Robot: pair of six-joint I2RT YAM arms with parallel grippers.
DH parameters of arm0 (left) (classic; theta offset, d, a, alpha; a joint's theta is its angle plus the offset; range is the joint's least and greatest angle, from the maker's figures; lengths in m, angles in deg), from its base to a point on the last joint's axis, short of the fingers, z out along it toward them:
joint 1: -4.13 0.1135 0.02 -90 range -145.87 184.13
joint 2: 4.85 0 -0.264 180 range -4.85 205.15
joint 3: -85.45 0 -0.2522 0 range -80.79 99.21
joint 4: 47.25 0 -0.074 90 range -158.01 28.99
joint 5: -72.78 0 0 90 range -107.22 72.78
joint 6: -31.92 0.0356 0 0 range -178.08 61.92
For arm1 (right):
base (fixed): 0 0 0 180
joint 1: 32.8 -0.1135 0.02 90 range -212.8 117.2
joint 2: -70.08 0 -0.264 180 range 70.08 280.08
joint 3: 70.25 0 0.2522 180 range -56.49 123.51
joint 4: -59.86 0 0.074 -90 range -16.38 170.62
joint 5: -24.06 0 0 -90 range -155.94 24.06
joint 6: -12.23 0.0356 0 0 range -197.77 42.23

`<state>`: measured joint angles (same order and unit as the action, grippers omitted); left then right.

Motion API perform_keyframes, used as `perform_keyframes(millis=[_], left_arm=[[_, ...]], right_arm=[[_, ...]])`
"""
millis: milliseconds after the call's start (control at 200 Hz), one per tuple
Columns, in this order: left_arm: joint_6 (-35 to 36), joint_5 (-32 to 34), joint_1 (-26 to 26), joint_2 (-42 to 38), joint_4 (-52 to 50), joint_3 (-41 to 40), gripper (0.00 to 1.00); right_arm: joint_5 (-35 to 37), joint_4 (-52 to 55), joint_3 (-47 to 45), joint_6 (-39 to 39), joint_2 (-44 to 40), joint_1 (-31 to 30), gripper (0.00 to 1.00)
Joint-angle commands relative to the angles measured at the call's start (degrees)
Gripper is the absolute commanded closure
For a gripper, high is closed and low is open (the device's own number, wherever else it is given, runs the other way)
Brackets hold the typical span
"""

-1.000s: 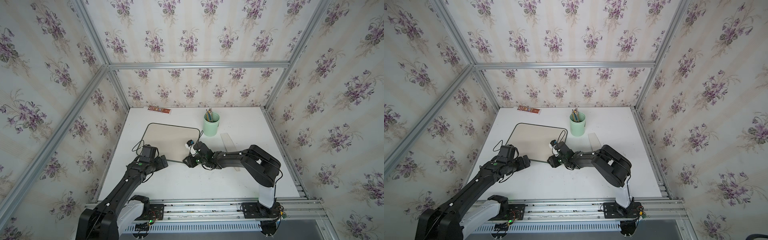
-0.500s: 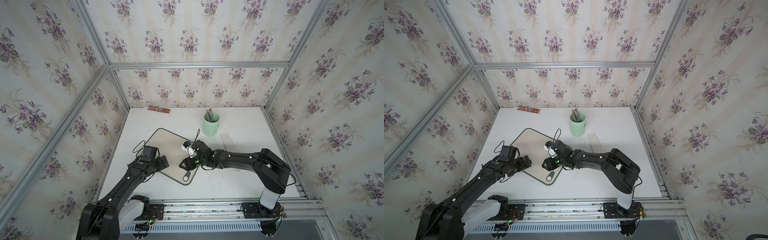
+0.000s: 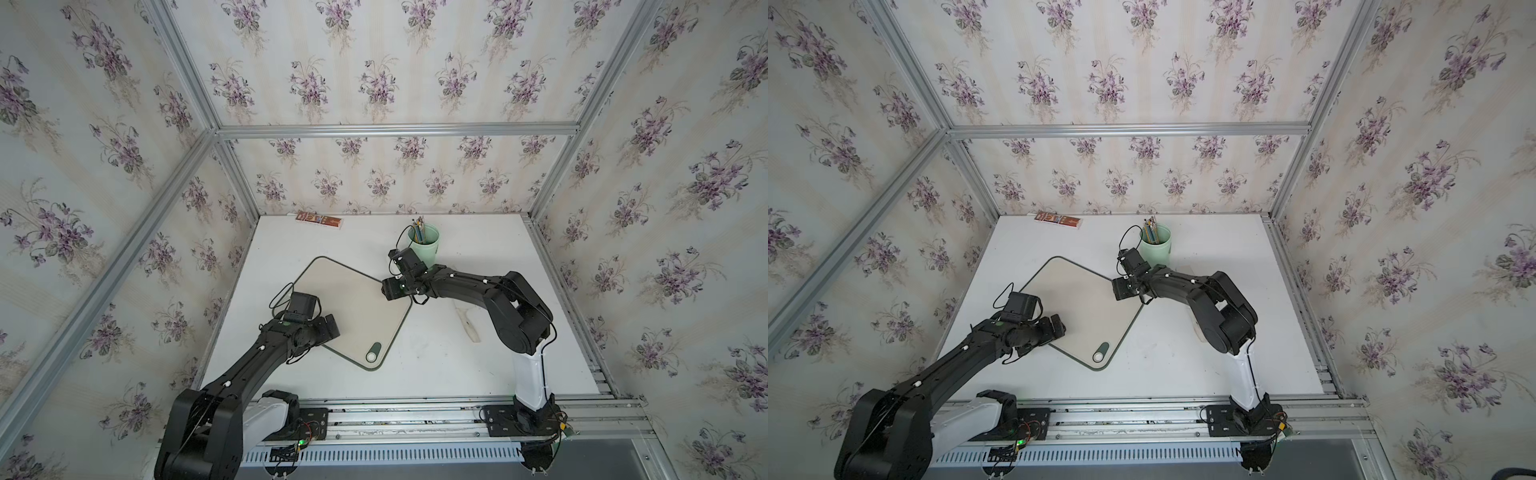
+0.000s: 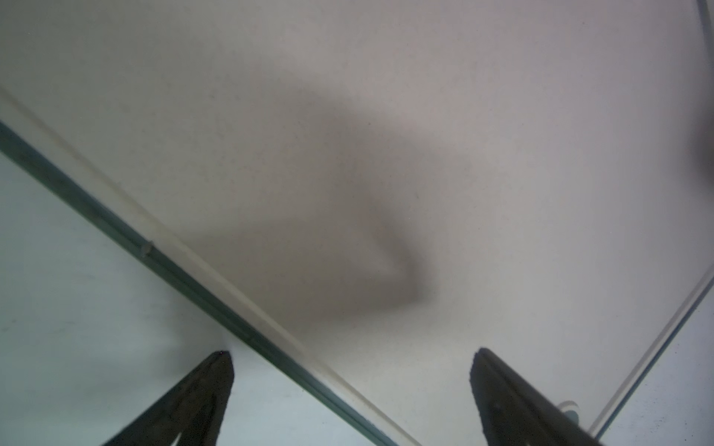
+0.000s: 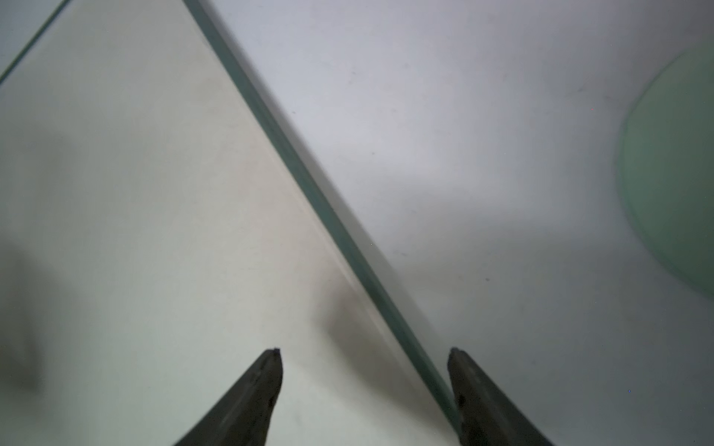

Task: Align the knife with the edge of the cutting board
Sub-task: Adjust the work surface at the center of the board.

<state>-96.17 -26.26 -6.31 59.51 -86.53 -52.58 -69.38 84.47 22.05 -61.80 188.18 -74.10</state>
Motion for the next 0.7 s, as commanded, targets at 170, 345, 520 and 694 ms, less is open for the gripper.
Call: perform_keyframes(millis=[170, 345, 520, 694], left_arm=[[-0.8, -1.6, 0.0, 3.6, 3.2, 1.3, 0.01], [0.7, -3.3, 0.1, 9.4, 5.7, 5.0, 0.01], [2.4, -9.1, 0.0, 20.6, 9.5, 11.0, 0.01], [3.6, -13.1, -0.1, 27.7, 11.0, 16.1, 0.01]], right_arm=[[-4.9, 4.2, -0.4, -2.5, 2.3, 0.7, 0.27], [-14.2, -3.7, -12.6, 1.8, -5.3, 0.1, 0.31], [-18.1, -8.4, -20.9, 5.1, -10.4, -2.6, 0.34], [-16.1, -10.6, -27.5, 7.1, -13.3, -8.5, 0.35]])
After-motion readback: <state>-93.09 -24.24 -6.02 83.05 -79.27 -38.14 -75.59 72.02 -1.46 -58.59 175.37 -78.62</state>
